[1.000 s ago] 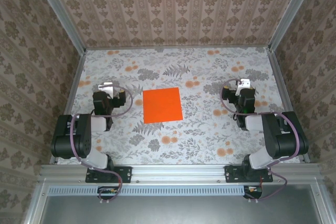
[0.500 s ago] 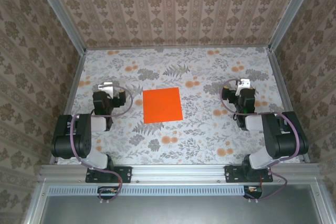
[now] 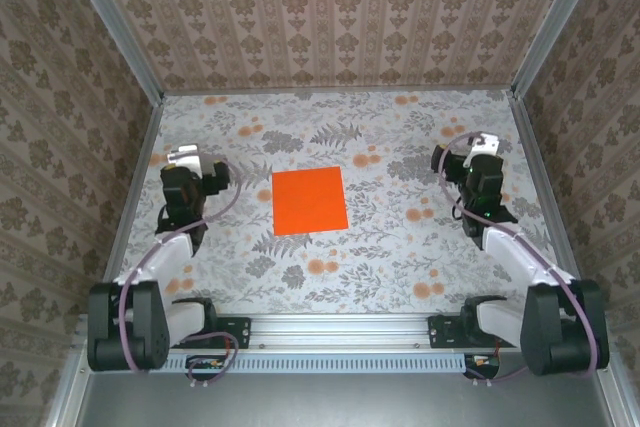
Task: Fold a paper plane with a square sheet of paper (pick it up from the middle)
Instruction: Move the square sheet of paper to the center of the table.
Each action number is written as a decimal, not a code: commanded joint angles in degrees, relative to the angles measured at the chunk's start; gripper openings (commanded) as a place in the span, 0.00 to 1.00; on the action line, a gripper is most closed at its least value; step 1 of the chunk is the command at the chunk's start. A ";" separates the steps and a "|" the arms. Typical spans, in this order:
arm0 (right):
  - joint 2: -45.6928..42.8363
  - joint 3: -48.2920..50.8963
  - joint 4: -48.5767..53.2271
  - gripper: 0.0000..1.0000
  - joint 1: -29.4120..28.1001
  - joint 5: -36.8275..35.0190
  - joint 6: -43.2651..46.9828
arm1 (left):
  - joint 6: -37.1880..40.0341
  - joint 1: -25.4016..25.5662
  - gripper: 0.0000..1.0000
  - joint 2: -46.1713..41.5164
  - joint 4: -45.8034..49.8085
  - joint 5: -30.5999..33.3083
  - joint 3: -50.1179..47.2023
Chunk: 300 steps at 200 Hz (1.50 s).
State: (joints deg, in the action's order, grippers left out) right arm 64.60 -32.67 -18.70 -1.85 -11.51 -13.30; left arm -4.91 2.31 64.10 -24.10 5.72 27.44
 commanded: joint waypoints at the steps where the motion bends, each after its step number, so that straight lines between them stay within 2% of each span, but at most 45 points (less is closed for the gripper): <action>1: -1.89 -8.14 25.02 1.00 -0.76 -0.41 -13.14 | -8.77 1.36 1.00 -5.41 21.01 -0.02 6.48; 13: -1.22 -11.32 31.21 1.00 -1.34 3.86 -16.34 | -11.79 1.78 1.00 -8.08 27.44 -2.37 8.56; 29: -0.57 -12.76 33.40 1.00 -5.14 9.74 -17.29 | -15.99 2.03 1.00 -10.88 35.94 -4.70 11.16; 65: 1.86 -14.21 35.89 1.00 -21.50 8.31 -17.68 | -21.59 2.25 1.00 -14.64 48.21 -10.62 13.60; 100: 10.46 -17.81 34.76 1.00 -34.77 5.91 -20.88 | -21.19 2.28 1.00 -17.20 51.03 -13.88 12.67; 142: 30.75 -32.67 39.03 1.00 -45.53 3.52 -21.15 | -19.88 2.44 1.00 -17.04 50.73 -14.88 12.65; 183: 47.04 -48.51 42.72 1.00 -49.22 5.94 -21.07 | -19.28 2.43 1.00 -16.51 50.56 -14.66 12.59; 221: 55.30 -56.32 44.92 1.00 -49.61 8.28 -21.23 | -19.17 2.44 1.00 -14.85 50.01 -15.47 12.77; 262: 57.39 -56.07 46.92 1.00 -49.45 8.73 -20.77 | -18.97 2.35 1.00 -13.04 49.77 -15.82 12.99; 300: 55.33 -48.45 47.09 1.00 -49.14 8.54 -19.28 | -18.86 2.43 1.00 -12.07 49.86 -16.28 13.34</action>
State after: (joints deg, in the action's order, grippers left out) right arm 121.12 -86.26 25.34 -51.37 -3.86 -33.12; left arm -24.45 4.47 51.81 25.36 -9.30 39.83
